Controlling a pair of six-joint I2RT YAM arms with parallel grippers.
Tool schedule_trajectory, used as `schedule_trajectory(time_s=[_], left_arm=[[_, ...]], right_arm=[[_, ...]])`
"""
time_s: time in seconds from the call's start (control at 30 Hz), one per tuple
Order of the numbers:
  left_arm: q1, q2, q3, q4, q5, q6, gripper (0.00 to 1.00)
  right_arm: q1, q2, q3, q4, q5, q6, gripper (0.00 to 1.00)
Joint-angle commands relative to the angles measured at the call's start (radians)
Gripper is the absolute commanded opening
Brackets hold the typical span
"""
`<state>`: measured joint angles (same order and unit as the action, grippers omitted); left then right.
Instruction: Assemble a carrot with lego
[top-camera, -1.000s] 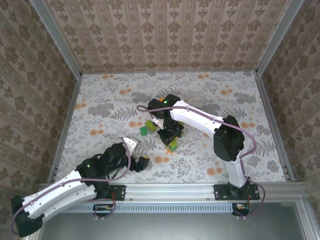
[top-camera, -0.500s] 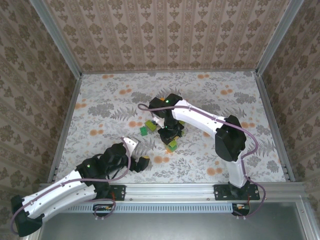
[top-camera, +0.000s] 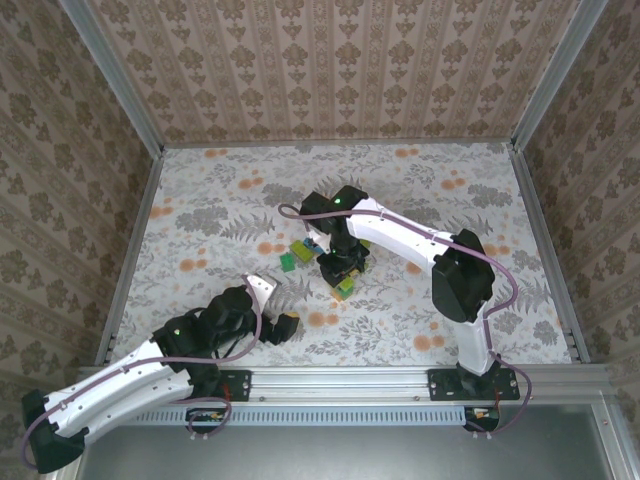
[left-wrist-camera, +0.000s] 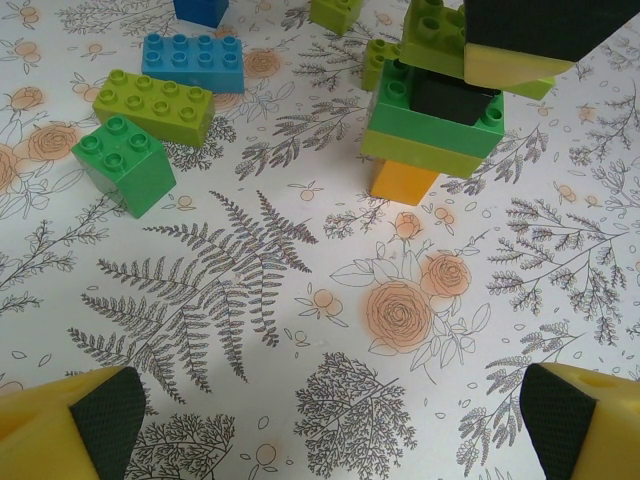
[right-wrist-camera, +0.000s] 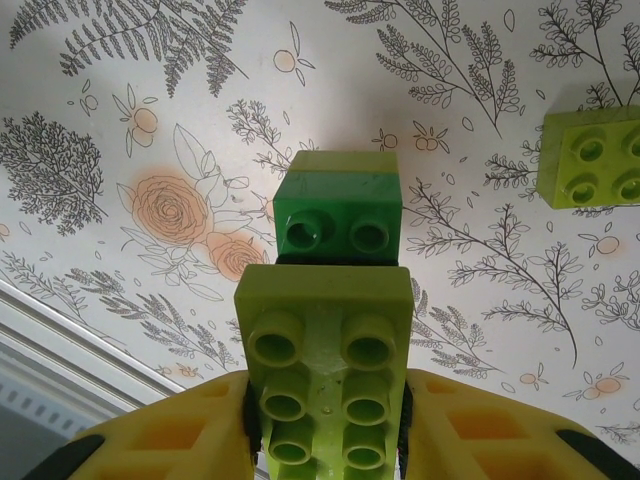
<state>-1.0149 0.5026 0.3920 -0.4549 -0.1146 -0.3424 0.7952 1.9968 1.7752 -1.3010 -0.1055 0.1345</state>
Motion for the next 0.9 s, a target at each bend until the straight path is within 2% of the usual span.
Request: schedule_trajectory(time_s=[0.0, 0.87], left_arm=[[-0.010, 0.003, -0.005, 0.022, 0.008, 0.021, 1.00], [-0.013, 0.003, -0.007, 0.026, 0.011, 0.023, 1.00]], right_arm=[[-0.002, -0.022, -0.031, 0.001, 0.021, 0.011, 0.39], [0.001, -0.026, 0.052, -0.024, 0.040, 0.008, 0.38]])
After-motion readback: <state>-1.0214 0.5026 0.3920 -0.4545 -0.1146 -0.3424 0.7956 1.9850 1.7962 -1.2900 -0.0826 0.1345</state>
